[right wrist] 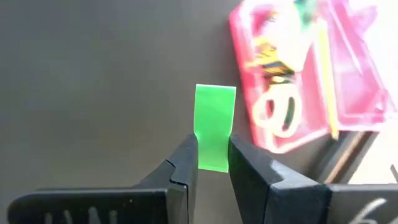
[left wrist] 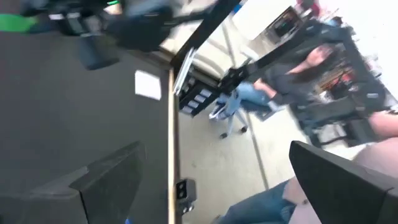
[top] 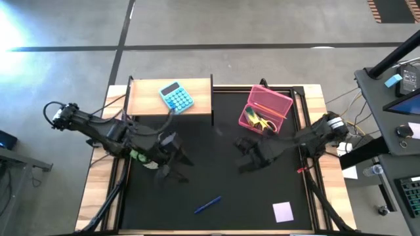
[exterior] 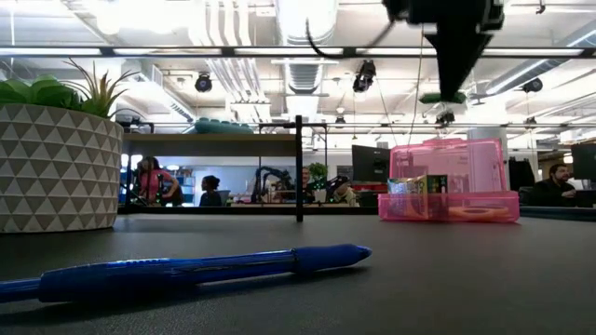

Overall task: Pack school essentials
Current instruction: Put the green eraser into the pink supply box

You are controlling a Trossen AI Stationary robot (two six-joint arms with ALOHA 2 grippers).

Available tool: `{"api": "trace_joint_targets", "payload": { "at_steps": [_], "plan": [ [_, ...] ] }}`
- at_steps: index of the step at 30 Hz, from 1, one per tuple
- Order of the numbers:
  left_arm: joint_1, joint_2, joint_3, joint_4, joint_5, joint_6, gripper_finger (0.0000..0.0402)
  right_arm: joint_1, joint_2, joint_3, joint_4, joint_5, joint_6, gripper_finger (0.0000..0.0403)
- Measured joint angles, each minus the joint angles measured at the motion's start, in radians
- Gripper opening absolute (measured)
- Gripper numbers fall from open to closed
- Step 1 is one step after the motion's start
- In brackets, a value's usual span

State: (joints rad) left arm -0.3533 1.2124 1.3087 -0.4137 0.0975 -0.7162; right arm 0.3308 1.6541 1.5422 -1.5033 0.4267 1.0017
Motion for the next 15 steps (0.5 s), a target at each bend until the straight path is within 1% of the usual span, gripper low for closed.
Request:
{"api": "trace_joint_targets", "payload": {
  "at_steps": [4,8,11,15],
  "plan": [
    [0.015,-0.026,0.000,0.075,0.000,0.051,0.0380,-0.082,-0.115,-0.150,0.045,-0.004,-0.007,0.0068],
    [0.034,-0.033,0.000,0.186,0.000,0.158,0.0380,-0.175,-0.225,-0.300,0.107,-0.014,-0.009,0.0068],
    [0.044,-0.030,0.000,0.275,0.000,0.275,0.0380,-0.255,-0.291,-0.395,0.162,-0.033,-0.020,0.0068],
    [0.058,-0.019,0.000,0.372,0.000,0.502,0.0380,-0.367,-0.356,-0.506,0.252,-0.042,-0.055,0.0068]
  ]
}}
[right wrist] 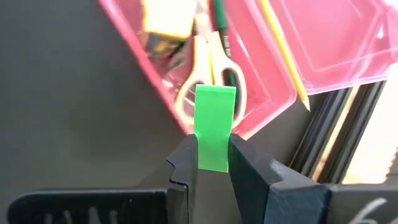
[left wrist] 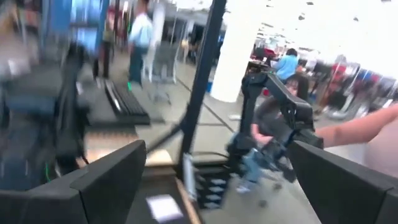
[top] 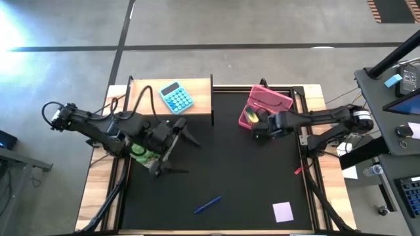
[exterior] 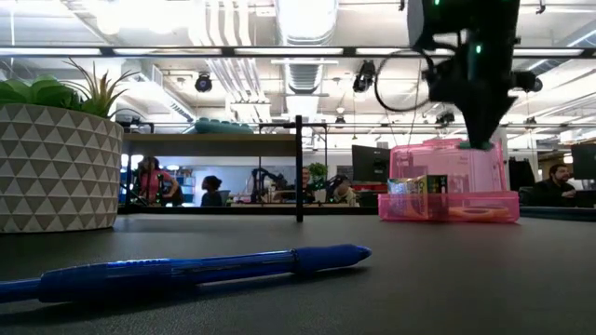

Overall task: Pack school essentials
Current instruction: Put the green eraser into the pink supply box

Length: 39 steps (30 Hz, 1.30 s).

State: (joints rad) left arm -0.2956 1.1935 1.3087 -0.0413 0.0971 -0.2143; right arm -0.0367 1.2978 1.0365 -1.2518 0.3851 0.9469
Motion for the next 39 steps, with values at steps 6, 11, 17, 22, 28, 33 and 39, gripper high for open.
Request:
{"api": "trace_joint_targets", "payload": {
  "at_steps": [6,11,17,22,28,33,39],
  "plan": [
    [0.054,-0.015,0.002,0.042,0.000,0.222,0.0380,-0.164,-0.026,-0.109,0.116,-0.001,-0.079,0.0068],
    [0.115,-0.055,0.000,0.033,0.001,0.229,0.0380,-0.278,-0.020,-0.149,0.182,-0.001,-0.191,0.0068],
    [0.163,-0.081,-0.003,-0.057,0.004,0.231,0.0380,-0.364,-0.020,-0.187,0.251,-0.008,-0.402,0.0068],
    [0.186,-0.098,-0.003,-0.079,0.006,0.231,0.0380,-0.392,-0.020,-0.208,0.289,-0.019,-0.609,0.0068],
    [0.192,-0.109,-0.005,-0.083,0.006,0.231,0.0380,-0.408,-0.020,-0.210,0.313,-0.019,-0.705,0.0068],
    [0.192,-0.113,-0.005,-0.082,0.006,0.228,0.0380,-0.428,-0.020,-0.215,0.319,-0.019,-0.743,0.0068],
    [0.192,-0.112,-0.005,-0.084,0.006,0.227,0.0380,-0.434,-0.020,-0.228,0.325,-0.019,-0.784,0.0082]
  ]
}}
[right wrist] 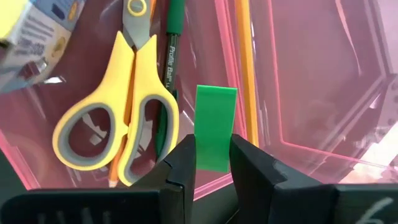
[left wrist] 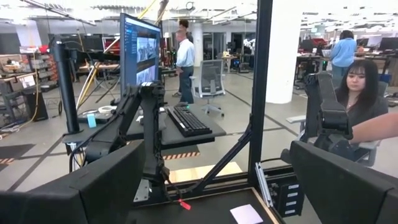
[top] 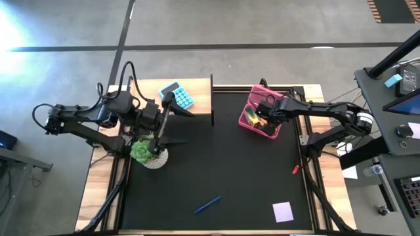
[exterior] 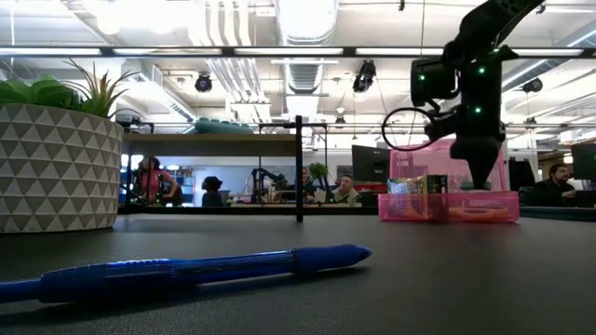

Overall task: Pack school essentials
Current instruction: Put the green eraser into the pink supply box, then put the blue pen into the pink supply box

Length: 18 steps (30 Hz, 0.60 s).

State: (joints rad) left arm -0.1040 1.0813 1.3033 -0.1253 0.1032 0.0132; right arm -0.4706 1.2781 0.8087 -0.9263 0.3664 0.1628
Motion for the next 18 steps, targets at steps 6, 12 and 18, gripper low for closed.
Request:
{"api": "trace_joint_targets", "payload": {
  "at_steps": [6,12,18],
  "plan": [
    [0.000,0.000,0.000,-0.007,0.000,-0.006,0.0380,-0.002,0.000,-0.014,0.005,0.000,-0.008,0.0102],
    [0.000,0.000,0.000,-0.007,0.000,-0.007,0.0380,-0.002,0.000,-0.014,0.013,0.000,0.001,0.0129],
    [-0.001,0.005,0.000,-0.007,-0.001,-0.053,0.0380,-0.002,0.001,0.023,-0.007,0.000,0.068,0.0161]
  ]
}}
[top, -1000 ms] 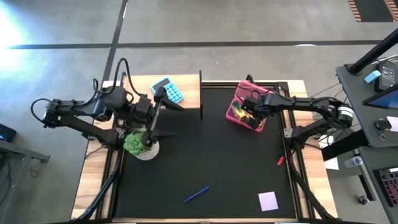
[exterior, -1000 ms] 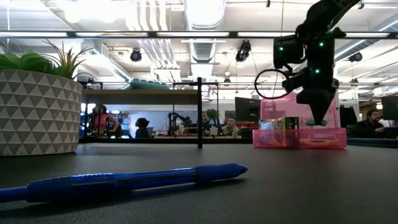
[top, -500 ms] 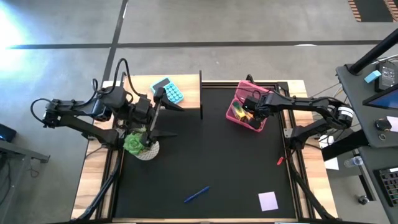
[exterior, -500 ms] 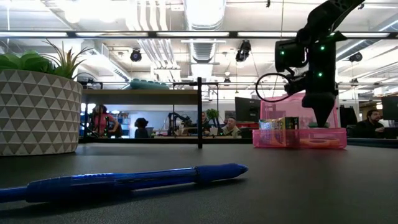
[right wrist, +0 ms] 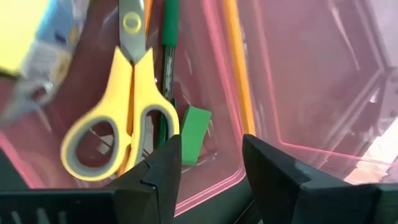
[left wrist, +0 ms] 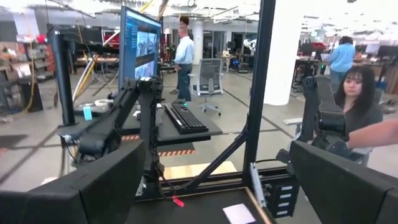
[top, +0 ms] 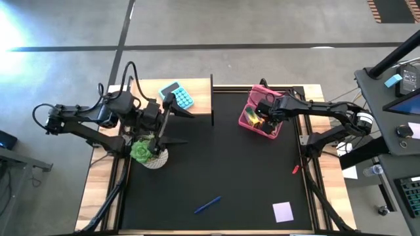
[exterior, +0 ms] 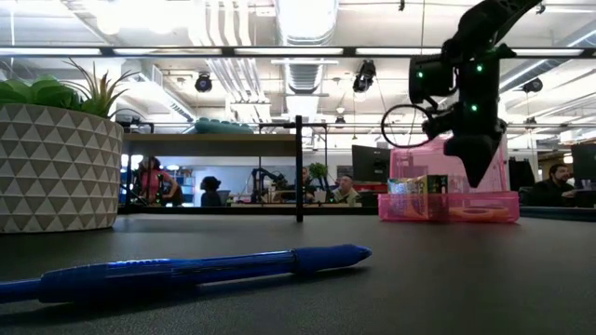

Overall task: Pack school essentials
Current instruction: Put the blue pen into the pink supply box

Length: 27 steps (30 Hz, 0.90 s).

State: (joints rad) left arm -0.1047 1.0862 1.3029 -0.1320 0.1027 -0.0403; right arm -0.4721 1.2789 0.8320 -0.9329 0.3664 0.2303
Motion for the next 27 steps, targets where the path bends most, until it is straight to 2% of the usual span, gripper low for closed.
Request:
{"api": "trace_joint_targets", "payload": {
  "at_steps": [3,7,11,19,27],
  "plan": [
    [0.000,0.005,-0.001,-0.017,0.000,-0.038,0.0380,0.000,0.000,0.048,-0.040,-0.014,0.067,0.0171],
    [0.000,0.006,-0.001,-0.028,-0.015,-0.136,0.0380,0.004,0.000,0.118,-0.079,-0.106,0.117,0.0172],
    [0.000,0.007,-0.001,-0.107,-0.058,-0.231,0.0380,0.038,0.000,0.175,-0.079,-0.176,0.122,0.0165],
    [-0.012,0.042,-0.001,-0.269,-0.212,-0.485,0.0380,0.169,0.000,0.266,-0.080,-0.184,0.160,0.0155],
    [-0.094,0.199,-0.001,-0.277,-0.212,-0.634,0.0380,0.325,0.000,0.310,-0.081,-0.184,0.185,0.0158]
  ]
}}
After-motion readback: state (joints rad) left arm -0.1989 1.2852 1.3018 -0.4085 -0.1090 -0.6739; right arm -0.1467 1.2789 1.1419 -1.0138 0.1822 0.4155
